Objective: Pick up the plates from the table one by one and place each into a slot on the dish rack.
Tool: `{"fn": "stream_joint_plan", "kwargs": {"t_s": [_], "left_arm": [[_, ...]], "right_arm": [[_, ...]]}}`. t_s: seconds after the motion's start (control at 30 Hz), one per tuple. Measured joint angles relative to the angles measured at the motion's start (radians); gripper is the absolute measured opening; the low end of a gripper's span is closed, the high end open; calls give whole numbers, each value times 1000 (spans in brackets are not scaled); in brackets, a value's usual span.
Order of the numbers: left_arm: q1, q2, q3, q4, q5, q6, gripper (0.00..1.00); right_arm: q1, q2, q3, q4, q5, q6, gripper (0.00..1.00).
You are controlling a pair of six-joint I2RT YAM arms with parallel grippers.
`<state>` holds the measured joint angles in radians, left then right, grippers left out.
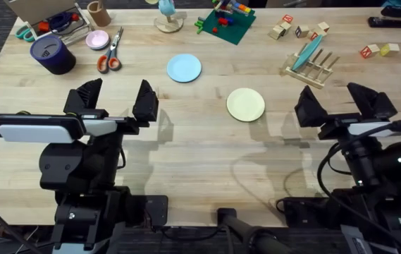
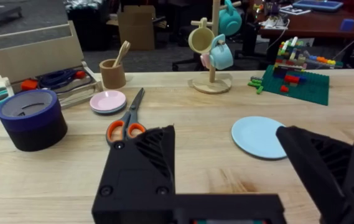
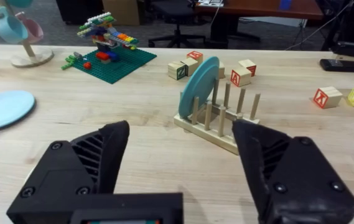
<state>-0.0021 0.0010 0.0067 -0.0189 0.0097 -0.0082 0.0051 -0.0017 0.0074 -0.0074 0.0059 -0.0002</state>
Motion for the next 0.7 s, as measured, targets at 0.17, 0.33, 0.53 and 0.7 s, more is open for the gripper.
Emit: {"fn": "stream_joint_plan", "kwargs": {"t_s": [0.17, 0.33, 0.53, 0.7], "left_arm": [[0, 0, 0, -1, 0, 0, 992], [0, 0, 0, 31, 0, 0, 992], [0, 0, 26, -58, 0, -23, 992], [0, 42, 162, -167, -6, -49, 992]], "right_arm": [[0, 0, 0, 0, 0, 0, 996], [0, 0, 0, 5, 0, 4, 996], [0, 2, 4, 39, -3, 8, 996], [0, 51, 90, 22, -3, 8, 996]]}}
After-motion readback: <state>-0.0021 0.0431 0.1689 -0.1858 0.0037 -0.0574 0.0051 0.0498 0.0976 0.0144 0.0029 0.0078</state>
